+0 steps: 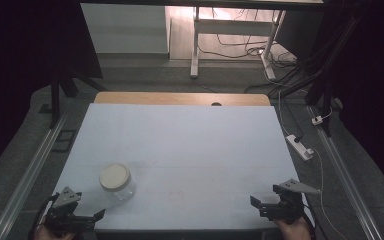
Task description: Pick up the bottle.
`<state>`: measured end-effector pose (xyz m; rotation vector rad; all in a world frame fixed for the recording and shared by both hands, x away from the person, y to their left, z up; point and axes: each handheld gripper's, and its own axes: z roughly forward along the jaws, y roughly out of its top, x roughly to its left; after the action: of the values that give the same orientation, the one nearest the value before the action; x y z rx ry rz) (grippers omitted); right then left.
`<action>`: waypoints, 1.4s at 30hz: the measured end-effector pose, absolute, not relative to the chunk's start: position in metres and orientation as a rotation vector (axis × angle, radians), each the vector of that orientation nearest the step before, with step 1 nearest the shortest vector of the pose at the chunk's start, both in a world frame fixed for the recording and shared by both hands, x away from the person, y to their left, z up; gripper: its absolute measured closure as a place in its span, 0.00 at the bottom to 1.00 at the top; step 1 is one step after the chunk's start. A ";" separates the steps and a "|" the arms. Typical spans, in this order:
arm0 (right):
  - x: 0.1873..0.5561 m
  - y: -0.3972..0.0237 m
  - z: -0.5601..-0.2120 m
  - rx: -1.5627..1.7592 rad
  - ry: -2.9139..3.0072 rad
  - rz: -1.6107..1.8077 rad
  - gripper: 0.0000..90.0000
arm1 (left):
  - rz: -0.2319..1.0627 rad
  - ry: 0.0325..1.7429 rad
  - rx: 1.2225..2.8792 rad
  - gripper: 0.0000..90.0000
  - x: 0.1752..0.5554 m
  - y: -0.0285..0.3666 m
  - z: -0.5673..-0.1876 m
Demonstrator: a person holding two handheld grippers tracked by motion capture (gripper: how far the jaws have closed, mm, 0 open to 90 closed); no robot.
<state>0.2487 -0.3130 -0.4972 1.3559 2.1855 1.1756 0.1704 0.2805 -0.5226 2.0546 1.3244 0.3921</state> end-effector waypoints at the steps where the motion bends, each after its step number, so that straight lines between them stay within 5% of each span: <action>1: 0.248 -0.312 -0.497 1.343 2.196 1.168 0.00 | 0.392 1.324 2.055 0.01 0.170 0.280 -0.523; 42: 0.247 -0.306 -0.497 1.276 2.279 1.177 0.00 | 0.356 1.210 2.091 0.00 0.179 0.282 -0.516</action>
<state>0.2473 -0.3057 -0.4970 1.2755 2.2794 1.1767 0.1792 0.2817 -0.5158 2.0906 1.2098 0.3559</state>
